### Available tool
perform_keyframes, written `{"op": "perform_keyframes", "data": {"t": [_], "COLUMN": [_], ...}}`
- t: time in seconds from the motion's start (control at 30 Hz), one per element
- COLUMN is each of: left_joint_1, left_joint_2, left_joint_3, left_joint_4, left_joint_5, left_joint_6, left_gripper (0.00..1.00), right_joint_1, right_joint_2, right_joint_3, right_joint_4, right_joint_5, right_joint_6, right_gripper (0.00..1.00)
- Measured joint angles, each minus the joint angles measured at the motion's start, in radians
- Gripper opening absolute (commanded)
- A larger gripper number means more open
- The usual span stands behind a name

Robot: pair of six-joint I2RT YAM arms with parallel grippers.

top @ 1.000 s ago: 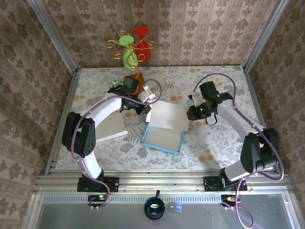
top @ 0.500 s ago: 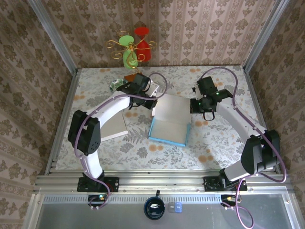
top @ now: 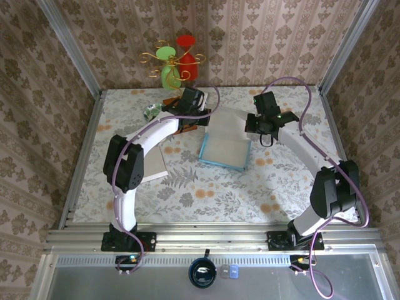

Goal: Fold the paper box

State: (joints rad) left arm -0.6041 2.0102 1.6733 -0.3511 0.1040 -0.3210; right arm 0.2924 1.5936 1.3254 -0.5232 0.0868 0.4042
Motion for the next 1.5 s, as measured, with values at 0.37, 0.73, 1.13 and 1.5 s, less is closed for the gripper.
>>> {"op": "perform_keyframes", "data": {"t": [0.37,0.73,1.13,1.5], "left_joint_1": [0.009,-0.001,-0.023,-0.046], "left_joint_2": [-0.016,-0.077,-0.082,-0.081], "left_joint_3": [-0.179,-0.445,-0.544,-0.417], "left_joint_4": [0.302,0.674,0.857,0.732], "left_joint_5": [0.018,0.047,0.022,-0.083], "left_joint_6": [-0.046,-0.042,-0.112,-0.219], "left_gripper": [0.0,0.0,0.0,0.0], "right_joint_1": [-0.014,-0.024,-0.023,-0.023], "right_joint_2": [0.04,-0.037,-0.11,-0.114], "right_joint_3": [-0.042,-0.322,-0.504,-0.513], "right_joint_4": [0.2,0.537,0.713,0.745], "right_joint_5": [0.054,0.051,0.039,0.041], "right_joint_6": [0.019,0.048,0.048,0.068], "right_gripper": [0.0,0.0,0.0,0.0]}}
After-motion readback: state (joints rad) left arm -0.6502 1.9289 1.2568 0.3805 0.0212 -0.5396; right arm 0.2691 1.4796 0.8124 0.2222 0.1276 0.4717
